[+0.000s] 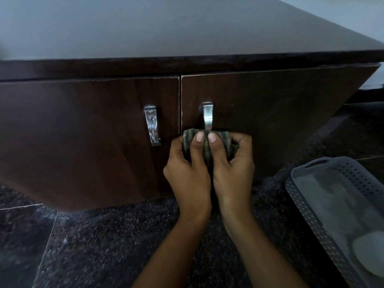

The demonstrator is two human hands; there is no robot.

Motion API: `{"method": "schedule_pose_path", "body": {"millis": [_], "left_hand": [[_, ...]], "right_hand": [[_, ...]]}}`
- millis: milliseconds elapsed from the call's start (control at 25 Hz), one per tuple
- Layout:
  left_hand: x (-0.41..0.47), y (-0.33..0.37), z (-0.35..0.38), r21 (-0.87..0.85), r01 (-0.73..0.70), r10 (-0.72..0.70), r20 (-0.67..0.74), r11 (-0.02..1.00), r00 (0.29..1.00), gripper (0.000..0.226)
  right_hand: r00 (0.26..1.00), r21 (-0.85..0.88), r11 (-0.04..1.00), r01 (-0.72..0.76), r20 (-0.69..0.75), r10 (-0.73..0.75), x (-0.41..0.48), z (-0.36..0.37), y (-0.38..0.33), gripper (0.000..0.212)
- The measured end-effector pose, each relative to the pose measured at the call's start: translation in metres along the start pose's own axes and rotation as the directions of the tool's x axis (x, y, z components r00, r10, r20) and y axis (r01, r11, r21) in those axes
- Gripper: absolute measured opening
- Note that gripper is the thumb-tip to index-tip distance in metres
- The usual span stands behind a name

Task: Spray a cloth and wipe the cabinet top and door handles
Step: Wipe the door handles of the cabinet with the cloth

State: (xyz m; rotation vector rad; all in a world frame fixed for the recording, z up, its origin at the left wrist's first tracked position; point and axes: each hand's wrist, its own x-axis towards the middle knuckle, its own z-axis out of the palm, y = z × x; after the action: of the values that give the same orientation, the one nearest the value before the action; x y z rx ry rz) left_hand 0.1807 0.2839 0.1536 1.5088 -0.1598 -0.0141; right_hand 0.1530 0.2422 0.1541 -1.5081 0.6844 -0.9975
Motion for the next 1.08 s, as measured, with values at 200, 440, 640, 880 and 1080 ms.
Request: {"method": "schedule_pose_path", "body": {"millis": [200,440,640,880,1080], "left_hand": [[0.003,-0.007,0.0,0.077,-0.001,0.002,-0.014,0.997,1.0,0.011],[0.006,-0.011,-0.001,0.154,-0.047,0.053,-0.034,0.987,0.998,0.011],[0.003,-0.008,-0.011,0.084,-0.004,-0.001,0.053,0.996,0.999,0.014],[0.001,0.01,-0.015,0.068,-0.236,0.221,0.178,0.969,0.959,0.012],[0.004,-0.003,-0.013,0.147,-0.277,0.245,0.208,0.949,0.947,0.017]], "right_hand": [[1.0,-0.035,0.999,-0.019,0.004,0.019,0.001,0.003,0.006,0.013],[1.0,-0.135,0.991,-0.017,-0.01,0.016,0.004,0.008,0.01,0.015],[0.989,-0.068,0.987,-0.148,-0.006,0.148,-0.001,0.003,0.007,0.012],[0.992,0.067,0.99,0.128,0.004,-0.129,-0.004,0.0,-0.016,0.014],[0.997,0.06,0.995,0.074,0.005,-0.075,-0.003,0.002,0.002,0.011]]}}
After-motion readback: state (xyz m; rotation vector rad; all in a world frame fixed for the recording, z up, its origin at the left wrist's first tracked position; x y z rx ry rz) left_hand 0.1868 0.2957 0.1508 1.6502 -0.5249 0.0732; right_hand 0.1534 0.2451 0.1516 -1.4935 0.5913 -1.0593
